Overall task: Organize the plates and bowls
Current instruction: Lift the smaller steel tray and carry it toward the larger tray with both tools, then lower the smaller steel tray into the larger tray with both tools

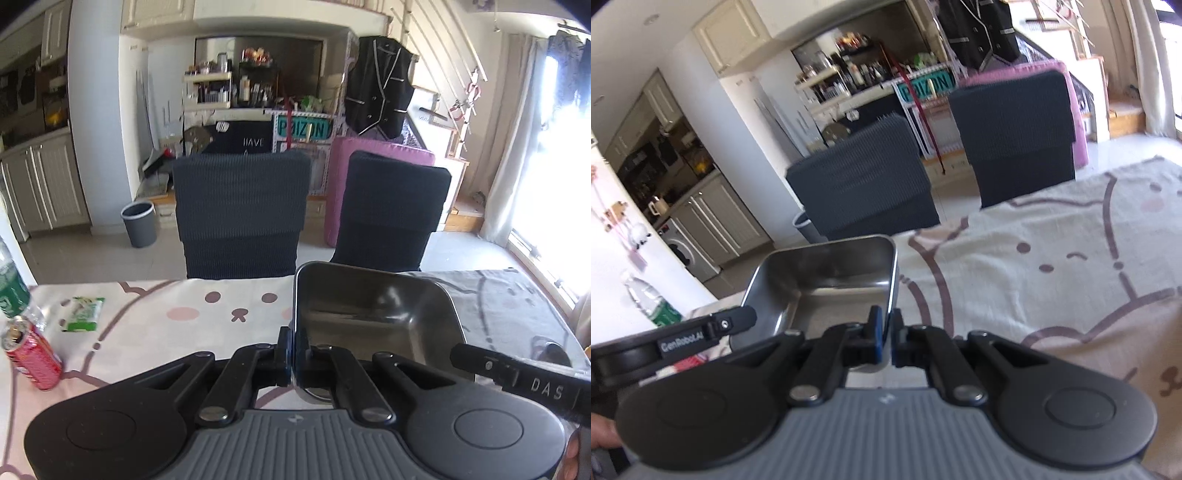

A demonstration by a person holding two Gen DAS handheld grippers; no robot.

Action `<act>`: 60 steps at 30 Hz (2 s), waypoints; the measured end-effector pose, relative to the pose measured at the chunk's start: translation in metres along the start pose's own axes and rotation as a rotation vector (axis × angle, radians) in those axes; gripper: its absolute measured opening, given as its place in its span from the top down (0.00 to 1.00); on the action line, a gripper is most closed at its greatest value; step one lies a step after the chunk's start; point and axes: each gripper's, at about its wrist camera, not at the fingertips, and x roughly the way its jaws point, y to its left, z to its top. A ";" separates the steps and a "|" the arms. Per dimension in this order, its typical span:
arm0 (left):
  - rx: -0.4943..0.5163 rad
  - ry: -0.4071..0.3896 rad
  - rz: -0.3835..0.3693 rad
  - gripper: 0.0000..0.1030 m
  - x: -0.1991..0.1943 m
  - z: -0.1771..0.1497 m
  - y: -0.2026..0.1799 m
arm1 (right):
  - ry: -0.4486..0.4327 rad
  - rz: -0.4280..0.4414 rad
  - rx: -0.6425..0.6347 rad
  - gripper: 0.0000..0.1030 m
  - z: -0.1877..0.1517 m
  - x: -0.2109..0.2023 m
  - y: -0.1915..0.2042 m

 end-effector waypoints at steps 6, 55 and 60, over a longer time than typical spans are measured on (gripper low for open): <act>-0.006 -0.020 -0.003 0.99 -0.050 -0.013 0.001 | -0.008 0.046 0.009 0.95 -0.007 -0.045 0.004; 0.070 0.374 0.199 0.94 -0.098 -0.138 0.078 | 0.351 0.119 -0.190 0.88 -0.145 -0.054 0.090; 0.102 0.414 0.213 0.93 -0.089 -0.143 0.075 | 0.379 0.096 -0.222 0.87 -0.148 -0.048 0.093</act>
